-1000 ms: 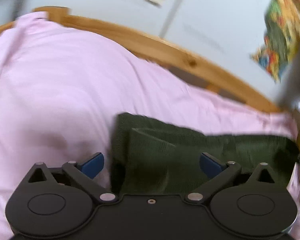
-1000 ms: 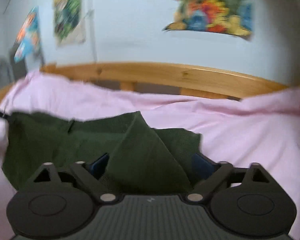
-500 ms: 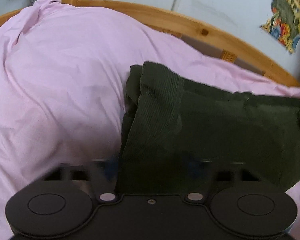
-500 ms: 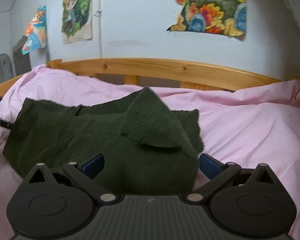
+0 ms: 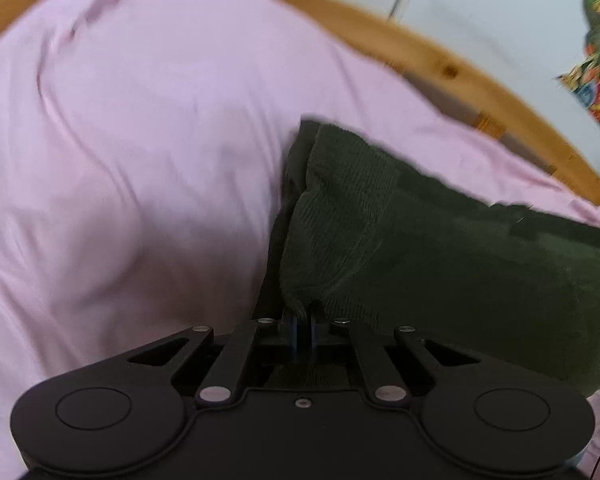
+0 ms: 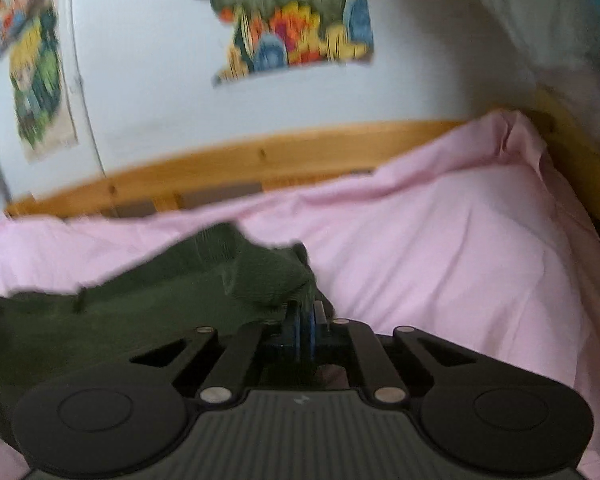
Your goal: Fold large clothes
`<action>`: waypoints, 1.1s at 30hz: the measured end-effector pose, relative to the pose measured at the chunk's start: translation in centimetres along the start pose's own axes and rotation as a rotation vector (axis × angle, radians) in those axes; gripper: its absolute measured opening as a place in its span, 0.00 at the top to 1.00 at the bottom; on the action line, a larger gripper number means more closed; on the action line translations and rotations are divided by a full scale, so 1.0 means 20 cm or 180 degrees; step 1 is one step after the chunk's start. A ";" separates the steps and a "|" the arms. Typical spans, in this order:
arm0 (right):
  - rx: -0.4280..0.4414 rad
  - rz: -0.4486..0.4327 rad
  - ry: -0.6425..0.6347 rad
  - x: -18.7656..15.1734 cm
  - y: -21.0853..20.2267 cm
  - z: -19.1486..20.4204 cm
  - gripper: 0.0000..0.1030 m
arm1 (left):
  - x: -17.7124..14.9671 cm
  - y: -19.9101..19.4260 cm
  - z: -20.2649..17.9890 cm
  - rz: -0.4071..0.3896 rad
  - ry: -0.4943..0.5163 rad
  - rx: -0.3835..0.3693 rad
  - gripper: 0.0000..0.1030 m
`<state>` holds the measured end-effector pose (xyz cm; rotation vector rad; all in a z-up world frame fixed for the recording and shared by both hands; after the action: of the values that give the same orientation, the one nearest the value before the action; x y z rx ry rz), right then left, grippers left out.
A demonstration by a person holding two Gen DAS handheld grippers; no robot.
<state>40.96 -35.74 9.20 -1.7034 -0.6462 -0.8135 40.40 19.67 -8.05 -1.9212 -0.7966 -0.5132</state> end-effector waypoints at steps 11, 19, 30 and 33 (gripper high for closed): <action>-0.0412 -0.0747 -0.0383 0.05 -0.05 0.10 0.19 | 0.00 -0.11 0.00 -0.0252 -0.0014 0.0257 0.29; -0.0911 -0.0768 -0.0761 0.05 0.19 0.17 0.02 | -0.03 -0.11 -0.01 -0.0238 0.0011 0.0409 0.14; -0.1037 -0.1331 -0.0949 0.00 -0.02 0.31 0.00 | -0.04 -0.17 -0.11 -0.0333 0.0178 0.0521 0.01; -0.1037 -0.1650 -0.1121 -0.03 -0.13 0.44 0.00 | -0.05 -0.16 -0.13 -0.0313 0.0164 0.0485 0.01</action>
<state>40.42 -26.62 8.67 -2.0297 -1.2898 -1.0258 37.31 18.01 -5.55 -1.7289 -0.8748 -0.5438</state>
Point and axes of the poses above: each gripper's, at about its wrist camera, not at the fingertips, and y roughly the way its jaws point, z to its left, x to its top, the point moved 7 cm from there along y, roughly the way its jaws point, and after that the axes turned 13 degrees about -x, right-handed, at the moved point
